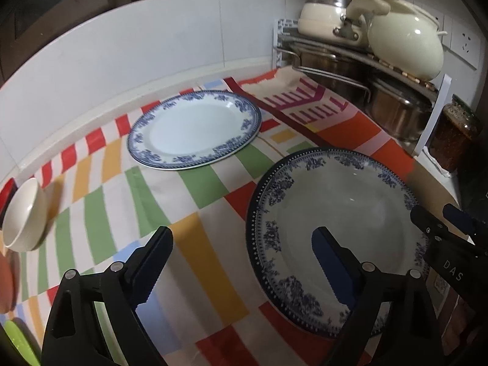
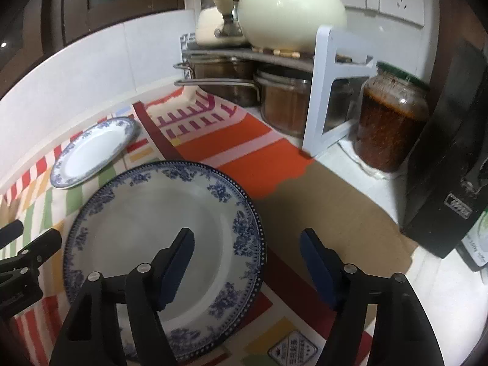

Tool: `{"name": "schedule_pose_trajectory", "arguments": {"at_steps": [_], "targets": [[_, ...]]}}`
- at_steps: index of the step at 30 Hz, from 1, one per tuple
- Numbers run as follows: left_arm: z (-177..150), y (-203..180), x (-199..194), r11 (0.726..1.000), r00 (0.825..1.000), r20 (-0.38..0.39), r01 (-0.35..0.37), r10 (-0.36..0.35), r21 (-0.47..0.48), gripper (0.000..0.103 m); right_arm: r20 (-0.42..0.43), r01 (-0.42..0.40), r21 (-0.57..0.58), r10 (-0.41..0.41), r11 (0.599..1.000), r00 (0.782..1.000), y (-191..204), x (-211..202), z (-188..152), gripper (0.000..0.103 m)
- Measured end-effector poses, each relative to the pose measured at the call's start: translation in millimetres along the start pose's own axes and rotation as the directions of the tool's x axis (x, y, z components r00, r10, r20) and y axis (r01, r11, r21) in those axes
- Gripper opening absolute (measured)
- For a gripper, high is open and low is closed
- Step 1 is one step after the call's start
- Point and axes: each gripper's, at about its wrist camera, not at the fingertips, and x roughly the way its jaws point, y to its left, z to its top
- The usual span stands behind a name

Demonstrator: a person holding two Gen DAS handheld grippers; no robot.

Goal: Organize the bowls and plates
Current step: 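Move both grippers to the rim of the large blue-patterned plate, then close both grippers on the blue-patterned plate rim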

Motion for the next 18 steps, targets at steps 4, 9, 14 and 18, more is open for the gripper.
{"name": "schedule_pose_trajectory", "arguments": {"at_steps": [4, 9, 14, 18], "targets": [[0.3, -2.8, 16.6, 1.0, 0.999, -0.034, 0.02, -0.02, -0.009, 0.087, -0.025, -0.013, 0.012, 0.013, 1.0, 1.0, -1.7, 12.4, 0.7, 0.065], [-0.6, -5.3, 28.1, 0.999, 0.997, -0.059, 0.042, -0.043, -0.012, 0.082, -0.048, -0.02, 0.019, 0.021, 1.0, 0.999, -3.5, 23.2, 0.5, 0.06], [-0.4, -7.4, 34.7, 0.998, 0.995, -0.077, 0.067, -0.068, -0.014, 0.073, -0.07, -0.041, 0.03, 0.043, 0.999, 0.997, -4.3, 28.5, -1.2, 0.053], [-1.2, -7.1, 40.2, 0.996, 0.991, -0.099, 0.087, -0.089, -0.021, 0.063, -0.075, -0.046, 0.023, 0.047, 0.999, 0.996, -2.8, 30.8, -0.2, 0.049]]}}
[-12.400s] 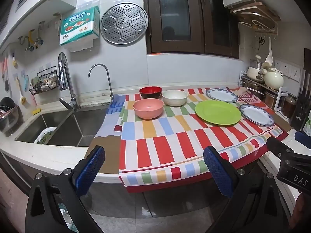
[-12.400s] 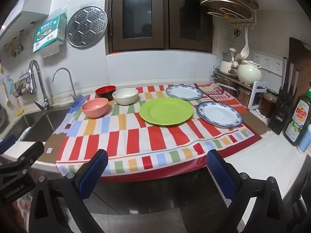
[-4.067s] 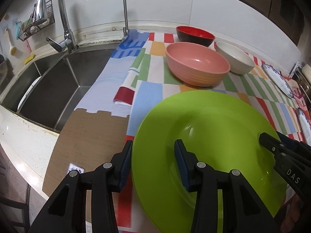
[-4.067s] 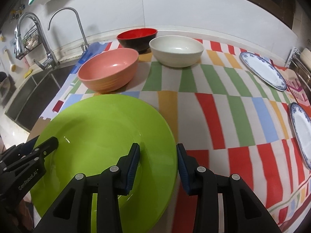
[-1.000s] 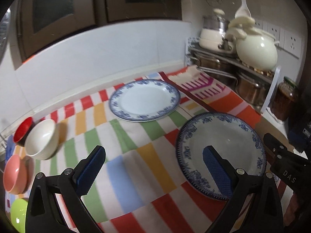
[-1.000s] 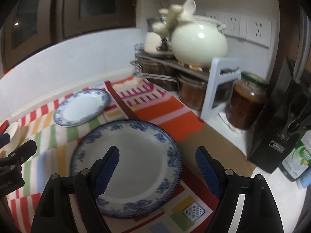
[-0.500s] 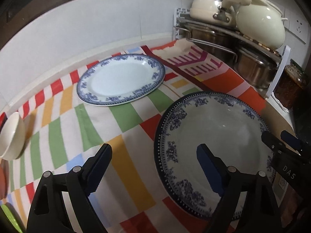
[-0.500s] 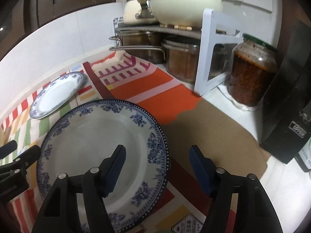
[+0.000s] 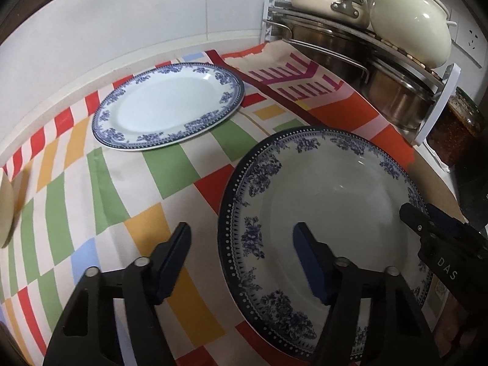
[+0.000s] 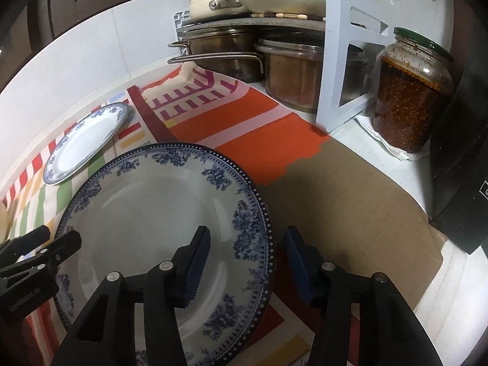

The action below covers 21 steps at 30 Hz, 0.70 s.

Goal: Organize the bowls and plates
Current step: 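Close both grippers on the blue-patterned plate rim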

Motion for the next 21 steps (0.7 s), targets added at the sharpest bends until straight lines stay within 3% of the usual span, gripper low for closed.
{"name": "schedule_pose_trajectory", "arguments": {"at_steps": [8, 21], "targets": [[0.7, 0.9, 3.8, 1.0, 1.0, -0.016, 0.022, -0.022, -0.001, 0.036, -0.003, 0.009, -0.022, -0.009, 1.0, 1.0, 3.6, 2.2, 0.8, 0.041], [-2.4, 16.0, -17.3, 0.999, 1.0, 0.012, 0.004, -0.004, -0.043, 0.035, 0.033, 0.011, -0.06, -0.009, 0.998, 0.999, 16.6, -19.5, 2.0, 0.036]]}}
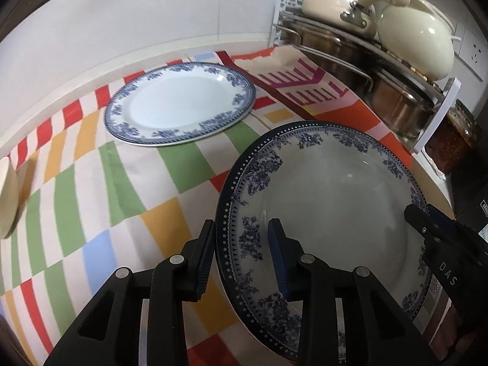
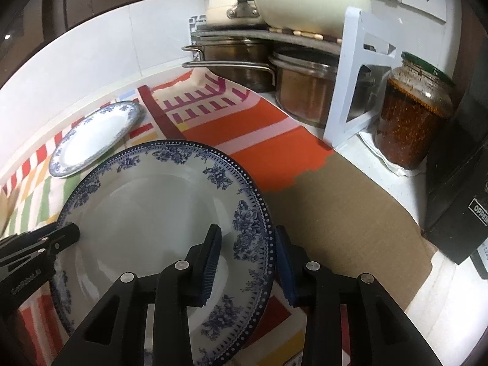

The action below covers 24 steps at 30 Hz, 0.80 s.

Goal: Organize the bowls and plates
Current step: 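Close both grippers on the blue-patterned plate rim, then lift the blue-patterned plate with both grippers and carry it over the green plate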

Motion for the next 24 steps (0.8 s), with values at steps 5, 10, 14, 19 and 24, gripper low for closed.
{"name": "schedule_pose_trajectory", "arguments": {"at_steps": [5, 10, 14, 19, 24], "targets": [[-1.2, 13.7, -21.6, 1.0, 0.999, 0.029, -0.017, 0.018, -0.024, 0.035, 0.02, -0.019, -0.018, 0.019, 1.0, 1.0, 13.9, -18.5, 1.8, 0.036], [-5.6, 33.6, -45.9, 0.998, 0.997, 0.058, -0.04, 0.043, -0.053, 0.035, 0.032, -0.044, -0.041, 0.045, 0.998, 0.998, 31.8, -36.5, 1.3, 0.036], [-13.5, 52.1, -64.4, 0.995, 0.994, 0.08, -0.066, 0.072, -0.081, 0.035, 0.036, -0.07, -0.066, 0.072, 0.995, 0.997, 47.8, -50.5, -2.4, 0.036], [-26.0, 74.0, -84.1, 0.989, 0.99, 0.098, -0.087, 0.099, -0.116, 0.035, 0.045, -0.098, -0.105, 0.103, 0.99, 0.994, 69.7, -66.0, -7.5, 0.036], [-41.0, 99.4, -105.8, 0.982, 0.985, 0.12, -0.1, 0.12, -0.159, 0.035, 0.055, -0.119, -0.139, 0.127, 0.983, 0.99, 92.7, -81.4, -12.2, 0.036]]}}
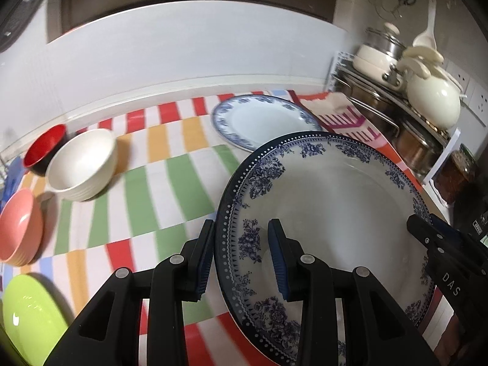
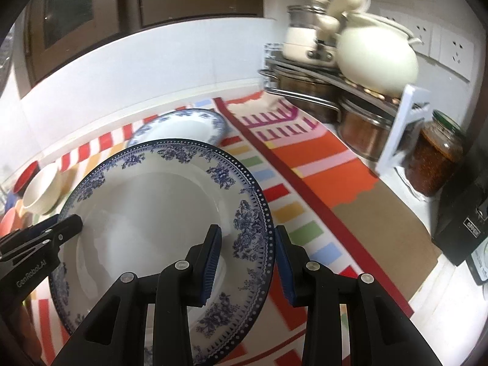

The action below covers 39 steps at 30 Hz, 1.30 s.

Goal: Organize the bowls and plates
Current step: 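Lift the blue-patterned plate with both grippers and carry it over the green plate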

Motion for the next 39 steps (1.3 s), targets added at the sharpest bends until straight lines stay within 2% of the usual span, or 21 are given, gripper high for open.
{"name": "schedule_pose_trajectory", "arguments": {"at_steps": [19, 30, 39], "targets": [[-47.1, 126.0, -80.1, 0.981, 0.991, 0.032, -0.127, 0.133, -0.146, 0.035, 0.011, -0.13, -0.146, 0.133, 0.981, 0.991, 129.3, -49.2, -21.4, 0.036], [-91.1, 205.7, -123.6, 0.95, 0.976, 0.02, -0.208, 0.219, -0.233, 0.035, -0.017, -0.215, -0.231, 0.217, 0.949, 0.976, 212.5, -75.3, -51.3, 0.036], [-121.0, 255.4, -149.2, 0.923, 0.964, -0.002, -0.257, 0.268, -0.285, 0.035, -0.049, -0.267, -0.286, 0.264, 0.92, 0.963, 265.7, -91.5, -75.2, 0.036]]}}
